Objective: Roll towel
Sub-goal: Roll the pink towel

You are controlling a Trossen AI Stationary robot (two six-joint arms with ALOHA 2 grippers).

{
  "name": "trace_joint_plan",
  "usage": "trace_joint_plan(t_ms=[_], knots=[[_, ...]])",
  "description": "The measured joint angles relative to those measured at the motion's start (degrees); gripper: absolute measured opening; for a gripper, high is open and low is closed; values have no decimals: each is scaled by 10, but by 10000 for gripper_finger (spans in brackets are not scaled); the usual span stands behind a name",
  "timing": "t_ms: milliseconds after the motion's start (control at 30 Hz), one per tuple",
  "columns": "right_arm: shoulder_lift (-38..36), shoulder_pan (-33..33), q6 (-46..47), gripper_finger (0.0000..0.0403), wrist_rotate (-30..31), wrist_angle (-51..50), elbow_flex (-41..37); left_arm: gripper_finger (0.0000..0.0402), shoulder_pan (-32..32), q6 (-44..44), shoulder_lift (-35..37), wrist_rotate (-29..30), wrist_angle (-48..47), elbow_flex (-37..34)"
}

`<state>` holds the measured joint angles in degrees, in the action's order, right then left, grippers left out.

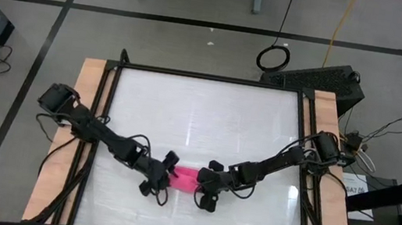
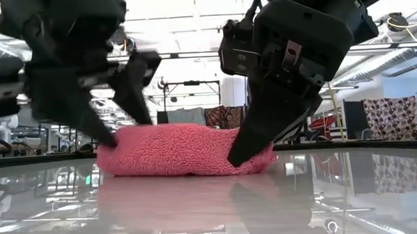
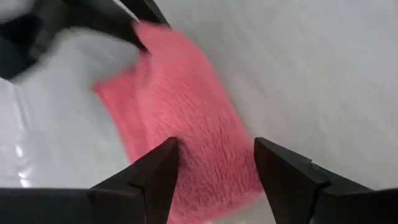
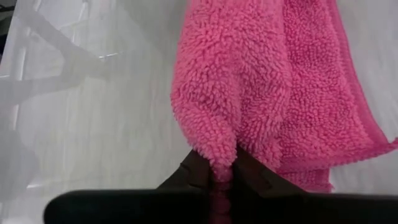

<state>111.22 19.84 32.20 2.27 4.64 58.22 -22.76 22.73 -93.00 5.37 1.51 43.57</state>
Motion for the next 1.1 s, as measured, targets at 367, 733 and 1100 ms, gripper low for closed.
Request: trace_joint_plan(t_ms=[367, 733, 1100], knots=[[0, 0, 17, 20, 2, 6, 0, 216, 8, -39, -66, -55, 4, 2], [-6, 0, 30, 23, -12, 6, 0, 109, 29, -59, -68, -32, 12, 1], [-91, 11, -54, 135, -4, -51, -1, 24, 88, -99, -69, -135, 16, 0]])
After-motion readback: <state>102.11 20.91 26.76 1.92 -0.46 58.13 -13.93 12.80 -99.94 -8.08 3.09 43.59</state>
